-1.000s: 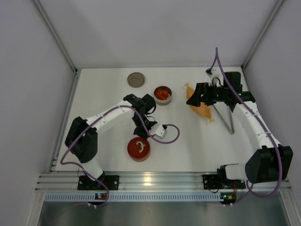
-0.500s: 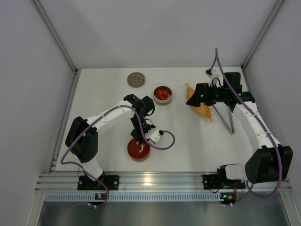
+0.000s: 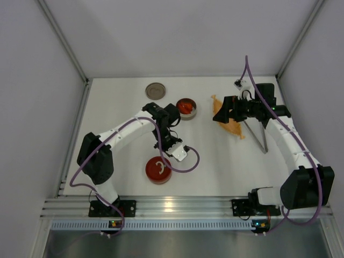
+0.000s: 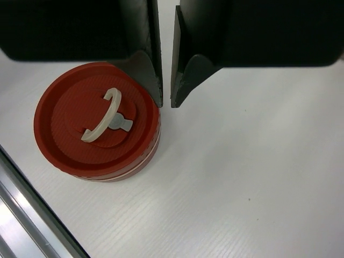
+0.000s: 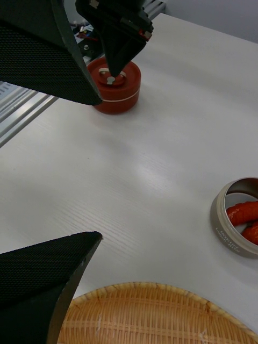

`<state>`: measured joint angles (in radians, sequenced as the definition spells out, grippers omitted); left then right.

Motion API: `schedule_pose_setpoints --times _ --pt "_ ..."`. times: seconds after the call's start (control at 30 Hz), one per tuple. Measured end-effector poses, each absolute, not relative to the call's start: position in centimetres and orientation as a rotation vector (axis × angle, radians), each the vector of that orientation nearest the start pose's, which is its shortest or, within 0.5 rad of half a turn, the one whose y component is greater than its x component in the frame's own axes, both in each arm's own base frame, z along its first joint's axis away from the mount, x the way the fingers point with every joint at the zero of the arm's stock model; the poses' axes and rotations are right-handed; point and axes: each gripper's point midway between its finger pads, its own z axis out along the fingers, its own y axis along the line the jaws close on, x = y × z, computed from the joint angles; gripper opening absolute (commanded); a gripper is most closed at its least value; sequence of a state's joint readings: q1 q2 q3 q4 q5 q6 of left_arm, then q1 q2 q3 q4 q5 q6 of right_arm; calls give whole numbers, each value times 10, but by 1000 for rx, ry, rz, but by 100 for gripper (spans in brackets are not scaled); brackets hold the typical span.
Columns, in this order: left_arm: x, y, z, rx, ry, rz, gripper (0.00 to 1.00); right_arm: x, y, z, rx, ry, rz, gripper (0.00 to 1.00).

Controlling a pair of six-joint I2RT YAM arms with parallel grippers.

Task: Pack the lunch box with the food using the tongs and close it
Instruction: Move the packing box to the center of the board.

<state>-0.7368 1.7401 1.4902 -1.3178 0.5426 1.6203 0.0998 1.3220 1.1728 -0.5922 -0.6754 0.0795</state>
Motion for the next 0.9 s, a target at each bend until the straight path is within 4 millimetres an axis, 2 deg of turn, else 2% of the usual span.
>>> schedule_pose_setpoints --times 0.1,0.27,0.37,0.5,0.63,0.9 --pt "198 -259 117 -3027 -1179 823 12 319 145 220 -369 2233 870 99" --pt "196 -257 103 -3012 -1109 804 14 319 145 220 -370 2233 869 99" --pt "197 -255 98 -3008 -1090 790 19 319 145 220 -369 2233 869 99" --pt "192 -247 90 -2981 -1067 779 33 319 144 220 -369 2233 867 99" --pt "185 -238 80 -2947 -1046 783 37 319 144 220 -373 2232 864 99" --pt "179 -231 85 -2976 -1010 760 46 319 144 220 -375 2231 864 99"
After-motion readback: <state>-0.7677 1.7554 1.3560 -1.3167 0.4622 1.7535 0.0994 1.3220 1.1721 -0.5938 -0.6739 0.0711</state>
